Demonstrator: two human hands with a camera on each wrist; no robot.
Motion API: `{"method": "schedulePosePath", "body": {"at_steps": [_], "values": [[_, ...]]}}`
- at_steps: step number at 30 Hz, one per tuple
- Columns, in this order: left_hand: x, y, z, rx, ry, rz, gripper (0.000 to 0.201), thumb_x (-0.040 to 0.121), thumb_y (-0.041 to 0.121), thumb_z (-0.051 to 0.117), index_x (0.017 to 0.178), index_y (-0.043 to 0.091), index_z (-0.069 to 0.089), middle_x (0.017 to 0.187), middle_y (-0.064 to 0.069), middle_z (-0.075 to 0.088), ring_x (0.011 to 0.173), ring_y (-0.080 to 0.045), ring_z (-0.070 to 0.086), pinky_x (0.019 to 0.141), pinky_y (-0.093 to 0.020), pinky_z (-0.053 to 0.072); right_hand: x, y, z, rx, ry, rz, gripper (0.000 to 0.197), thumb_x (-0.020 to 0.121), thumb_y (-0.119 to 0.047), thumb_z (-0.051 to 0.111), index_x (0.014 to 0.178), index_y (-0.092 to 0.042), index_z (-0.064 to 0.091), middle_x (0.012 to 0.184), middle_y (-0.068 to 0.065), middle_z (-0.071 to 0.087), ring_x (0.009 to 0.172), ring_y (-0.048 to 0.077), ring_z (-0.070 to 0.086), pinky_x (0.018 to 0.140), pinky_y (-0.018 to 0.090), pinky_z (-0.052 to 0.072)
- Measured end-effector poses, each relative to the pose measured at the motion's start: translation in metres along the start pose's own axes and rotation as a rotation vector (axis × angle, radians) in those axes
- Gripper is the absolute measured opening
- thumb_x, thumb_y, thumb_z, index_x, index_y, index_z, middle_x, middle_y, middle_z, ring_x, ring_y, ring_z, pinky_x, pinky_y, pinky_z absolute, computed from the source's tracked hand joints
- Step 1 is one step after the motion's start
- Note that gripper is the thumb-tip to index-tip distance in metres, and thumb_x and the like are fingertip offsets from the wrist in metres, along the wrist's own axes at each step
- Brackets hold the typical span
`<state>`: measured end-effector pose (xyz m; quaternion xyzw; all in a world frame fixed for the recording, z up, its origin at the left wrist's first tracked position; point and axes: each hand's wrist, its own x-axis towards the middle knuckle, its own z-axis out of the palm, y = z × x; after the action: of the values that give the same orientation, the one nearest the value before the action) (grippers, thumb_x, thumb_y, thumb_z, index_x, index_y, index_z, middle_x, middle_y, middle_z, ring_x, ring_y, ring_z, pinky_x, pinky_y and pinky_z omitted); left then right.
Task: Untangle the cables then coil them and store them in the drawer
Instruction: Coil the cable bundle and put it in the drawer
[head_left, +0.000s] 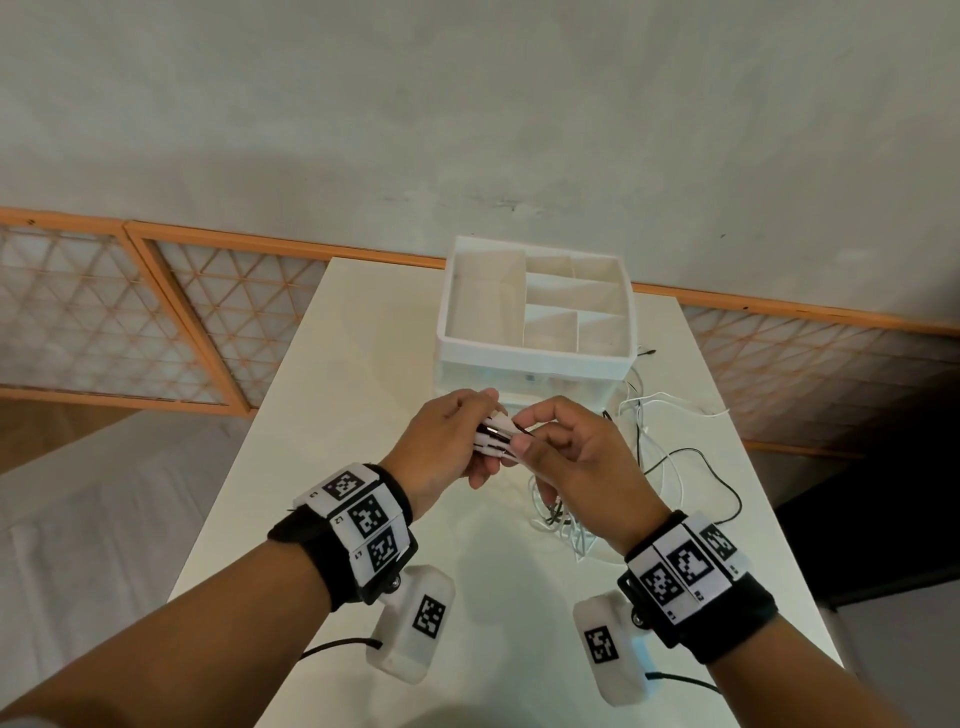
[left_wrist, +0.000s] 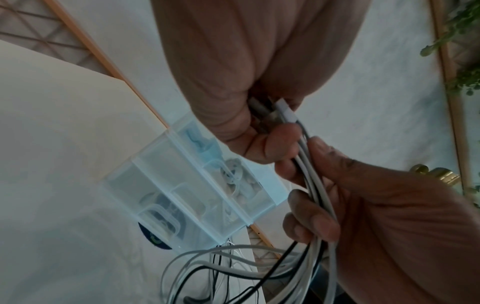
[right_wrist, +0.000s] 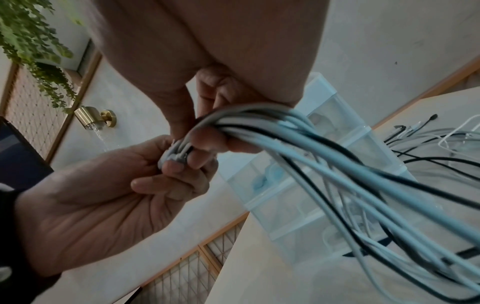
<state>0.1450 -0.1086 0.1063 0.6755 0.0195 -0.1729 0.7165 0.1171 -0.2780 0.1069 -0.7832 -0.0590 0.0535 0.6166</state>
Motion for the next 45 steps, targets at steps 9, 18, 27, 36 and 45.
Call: {"method": "schedulePosePath", "body": {"at_steps": [9,18,27,36,45], "values": [[0.0,-0.001,0.0,-0.134,-0.008,-0.062,0.04,0.105,0.027,0.04,0.098,-0.004,0.064,0.066,-0.02,0.057,0.048,-0.024,0.05,0.04,-0.025,0.037,0.0,0.0,0.016,0.039,0.171,-0.011,0.02,0.093,-0.021,0.07,0.111,-0.027,0.074,0.06,-0.001,0.069,0.039,0.018,0.046,0.042,0.025,0.04],[0.001,-0.003,-0.004,-0.091,0.015,-0.043,0.048,0.106,0.036,0.039,0.099,-0.004,0.065,0.068,-0.02,0.057,0.048,-0.025,0.051,0.042,-0.026,0.038,0.002,0.004,0.02,-0.029,0.182,-0.051,0.009,0.092,-0.016,0.07,0.089,-0.024,0.071,0.06,0.007,0.063,0.042,0.012,0.046,0.046,0.026,0.04],[0.002,-0.007,0.001,-0.027,0.045,0.004,0.06,0.103,0.049,0.039,0.096,-0.004,0.068,0.065,-0.022,0.058,0.055,-0.029,0.051,0.044,-0.028,0.039,0.005,0.008,0.022,-0.094,0.311,-0.048,0.005,0.092,-0.02,0.069,0.095,-0.021,0.065,0.065,-0.005,0.07,0.048,0.005,0.057,0.05,0.024,0.042],[-0.001,-0.002,0.003,0.189,-0.06,-0.037,0.074,0.092,0.072,0.037,0.072,0.005,0.063,0.055,-0.012,0.057,0.047,-0.023,0.048,0.045,-0.025,0.038,-0.003,0.003,0.027,-0.048,0.193,-0.098,0.016,0.092,-0.007,0.068,0.093,-0.021,0.074,0.076,0.003,0.076,0.07,0.022,0.074,0.07,0.045,0.06],[0.002,-0.005,0.002,0.06,0.058,-0.039,0.048,0.097,0.049,0.054,0.078,0.006,0.066,0.063,-0.013,0.062,0.048,-0.021,0.052,0.042,-0.026,0.035,-0.003,0.004,0.019,-0.003,0.103,0.007,0.026,0.089,-0.008,0.071,0.107,-0.025,0.062,0.075,-0.006,0.069,0.058,0.009,0.062,0.057,0.028,0.049]]}}
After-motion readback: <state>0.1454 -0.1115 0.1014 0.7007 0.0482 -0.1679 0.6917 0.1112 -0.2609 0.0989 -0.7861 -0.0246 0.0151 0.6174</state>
